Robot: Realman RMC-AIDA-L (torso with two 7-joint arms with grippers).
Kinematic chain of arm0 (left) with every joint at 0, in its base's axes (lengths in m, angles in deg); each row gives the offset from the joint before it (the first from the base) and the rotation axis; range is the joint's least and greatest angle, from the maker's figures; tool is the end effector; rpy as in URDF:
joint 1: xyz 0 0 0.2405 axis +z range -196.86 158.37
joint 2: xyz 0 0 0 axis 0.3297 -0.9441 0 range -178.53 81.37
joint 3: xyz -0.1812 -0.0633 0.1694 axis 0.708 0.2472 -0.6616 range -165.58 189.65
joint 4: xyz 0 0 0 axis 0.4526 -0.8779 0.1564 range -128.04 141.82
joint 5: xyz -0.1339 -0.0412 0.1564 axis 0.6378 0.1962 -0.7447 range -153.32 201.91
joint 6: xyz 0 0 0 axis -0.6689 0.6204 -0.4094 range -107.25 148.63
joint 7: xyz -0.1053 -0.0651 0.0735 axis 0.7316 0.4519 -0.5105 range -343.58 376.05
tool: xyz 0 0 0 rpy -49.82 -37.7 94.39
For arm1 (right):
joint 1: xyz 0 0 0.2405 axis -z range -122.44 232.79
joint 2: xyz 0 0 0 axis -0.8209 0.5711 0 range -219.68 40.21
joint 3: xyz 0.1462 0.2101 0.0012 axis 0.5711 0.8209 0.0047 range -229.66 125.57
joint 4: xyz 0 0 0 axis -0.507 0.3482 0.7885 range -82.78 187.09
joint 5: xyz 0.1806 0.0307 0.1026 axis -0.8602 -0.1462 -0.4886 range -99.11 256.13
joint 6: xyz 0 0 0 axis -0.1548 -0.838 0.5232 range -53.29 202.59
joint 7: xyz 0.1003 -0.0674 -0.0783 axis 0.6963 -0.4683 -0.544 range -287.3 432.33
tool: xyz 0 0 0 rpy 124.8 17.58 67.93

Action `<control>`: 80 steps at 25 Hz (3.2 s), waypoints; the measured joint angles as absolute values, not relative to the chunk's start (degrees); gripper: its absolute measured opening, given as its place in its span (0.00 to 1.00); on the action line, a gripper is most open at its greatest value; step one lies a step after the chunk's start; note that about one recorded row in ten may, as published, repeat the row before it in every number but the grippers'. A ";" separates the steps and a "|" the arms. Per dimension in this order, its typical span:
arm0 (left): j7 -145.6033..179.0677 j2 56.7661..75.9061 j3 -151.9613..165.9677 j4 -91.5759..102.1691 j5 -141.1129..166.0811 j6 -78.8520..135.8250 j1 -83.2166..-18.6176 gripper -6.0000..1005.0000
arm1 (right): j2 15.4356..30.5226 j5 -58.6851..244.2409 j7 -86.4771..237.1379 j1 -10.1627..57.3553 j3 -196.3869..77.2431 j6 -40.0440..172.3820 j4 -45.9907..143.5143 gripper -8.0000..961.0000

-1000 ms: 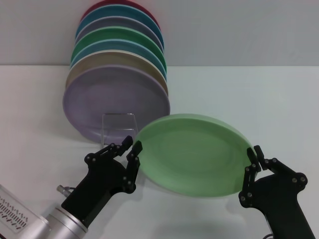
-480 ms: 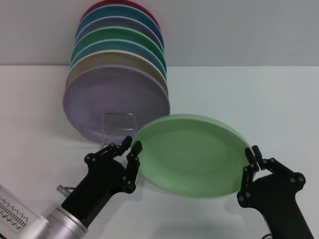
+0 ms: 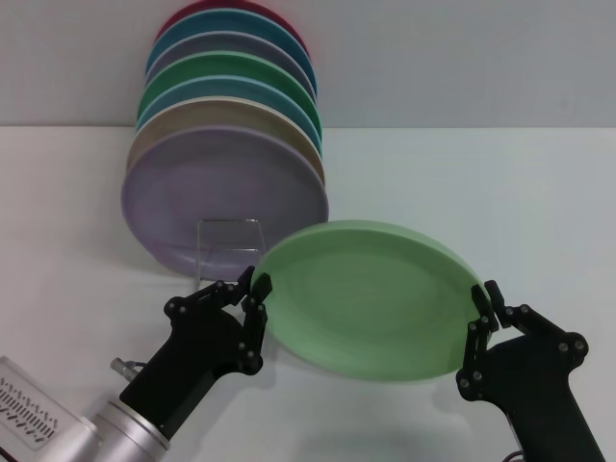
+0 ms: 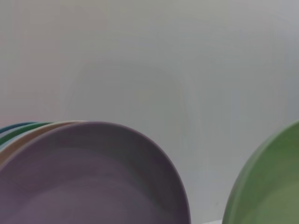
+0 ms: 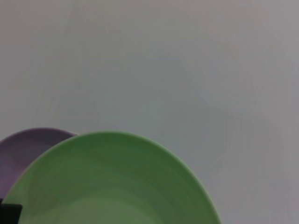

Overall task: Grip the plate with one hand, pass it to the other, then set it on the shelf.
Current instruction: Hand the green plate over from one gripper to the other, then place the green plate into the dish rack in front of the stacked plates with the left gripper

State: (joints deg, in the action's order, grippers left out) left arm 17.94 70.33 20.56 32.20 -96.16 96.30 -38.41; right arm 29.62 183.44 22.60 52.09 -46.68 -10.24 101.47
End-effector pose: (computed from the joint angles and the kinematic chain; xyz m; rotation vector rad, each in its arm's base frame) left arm -0.2551 0.2410 -0.1067 -2.0437 -0.4226 -0.9539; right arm 0.2287 0.1686 -0.0987 -1.6465 0.2021 0.5615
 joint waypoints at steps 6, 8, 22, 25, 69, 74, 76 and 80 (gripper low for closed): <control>17.76 70.33 20.56 32.14 -96.30 96.13 -38.56 0.11 | 29.62 183.45 22.59 52.10 -46.68 -10.24 101.54 0.03; 17.68 70.33 20.56 32.11 -96.33 96.10 -38.60 0.11 | 29.62 183.45 22.59 52.10 -46.68 -10.24 101.55 0.03; 17.49 70.40 20.56 31.29 -96.36 96.07 -38.90 0.09 | 29.62 183.44 22.54 51.78 -46.67 -9.68 101.55 0.03; 17.48 70.41 20.56 31.15 -96.35 96.01 -38.96 0.06 | 29.62 183.44 22.54 51.68 -46.67 -9.65 101.61 0.03; 18.91 69.51 35.73 25.39 -96.27 113.38 -35.54 0.07 | 29.45 183.68 25.44 49.01 -51.34 -12.59 99.28 0.31; 19.04 69.66 36.83 22.33 -96.29 112.74 -37.54 0.07 | 29.46 183.62 25.56 49.02 -51.33 -12.55 99.26 0.31; 19.04 69.79 36.83 21.10 -96.30 112.42 -38.13 0.07 | 29.45 183.57 25.57 49.03 -51.18 -12.54 99.17 0.31; 19.05 69.78 36.47 19.12 -96.36 112.14 -38.70 0.08 | 29.39 183.54 25.59 49.13 -50.86 -12.53 98.97 0.31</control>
State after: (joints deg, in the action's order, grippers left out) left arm 19.05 69.78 36.47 19.12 -96.36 112.14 -38.70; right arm 29.39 183.54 25.59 49.13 -50.86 -12.53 98.97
